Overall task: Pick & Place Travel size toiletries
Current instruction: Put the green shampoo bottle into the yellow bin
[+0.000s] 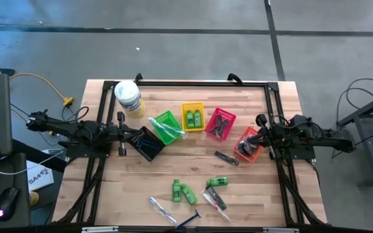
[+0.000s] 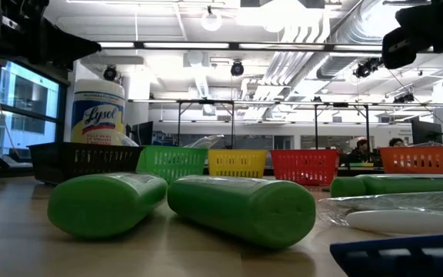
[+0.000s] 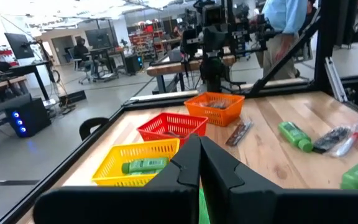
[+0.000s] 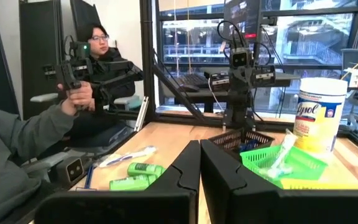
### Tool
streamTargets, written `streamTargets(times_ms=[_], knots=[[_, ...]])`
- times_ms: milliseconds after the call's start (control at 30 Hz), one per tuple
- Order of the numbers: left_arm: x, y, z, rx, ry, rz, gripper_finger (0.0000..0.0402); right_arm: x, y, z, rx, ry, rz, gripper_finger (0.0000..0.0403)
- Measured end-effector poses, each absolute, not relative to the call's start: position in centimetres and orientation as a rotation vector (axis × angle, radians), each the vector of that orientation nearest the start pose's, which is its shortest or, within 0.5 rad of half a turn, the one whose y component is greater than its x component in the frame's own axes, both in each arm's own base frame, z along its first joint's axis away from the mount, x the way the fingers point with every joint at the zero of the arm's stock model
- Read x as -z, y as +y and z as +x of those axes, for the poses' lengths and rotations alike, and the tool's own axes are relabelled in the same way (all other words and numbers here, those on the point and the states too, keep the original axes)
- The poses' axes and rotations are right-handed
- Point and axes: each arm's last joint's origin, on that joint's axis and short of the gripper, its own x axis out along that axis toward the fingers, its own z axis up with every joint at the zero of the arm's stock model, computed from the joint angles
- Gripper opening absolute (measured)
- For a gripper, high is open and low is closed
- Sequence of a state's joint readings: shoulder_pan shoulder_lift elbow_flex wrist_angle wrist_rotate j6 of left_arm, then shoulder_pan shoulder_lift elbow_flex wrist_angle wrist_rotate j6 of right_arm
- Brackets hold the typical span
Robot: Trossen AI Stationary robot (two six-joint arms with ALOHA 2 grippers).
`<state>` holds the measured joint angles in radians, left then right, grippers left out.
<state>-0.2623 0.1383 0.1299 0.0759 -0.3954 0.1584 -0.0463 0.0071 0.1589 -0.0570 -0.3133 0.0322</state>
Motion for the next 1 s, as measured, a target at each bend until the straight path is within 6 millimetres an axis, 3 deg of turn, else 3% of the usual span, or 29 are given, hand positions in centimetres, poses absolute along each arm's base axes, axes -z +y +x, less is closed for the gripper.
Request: streamTargets(times_ms=[1000], knots=[[-19.3, -1.5, 9.8, -0.107, 0.052, 0.112, 0.0, -20.3, 0.5, 8.5, -0.265, -0.004, 0.028, 0.0004]])
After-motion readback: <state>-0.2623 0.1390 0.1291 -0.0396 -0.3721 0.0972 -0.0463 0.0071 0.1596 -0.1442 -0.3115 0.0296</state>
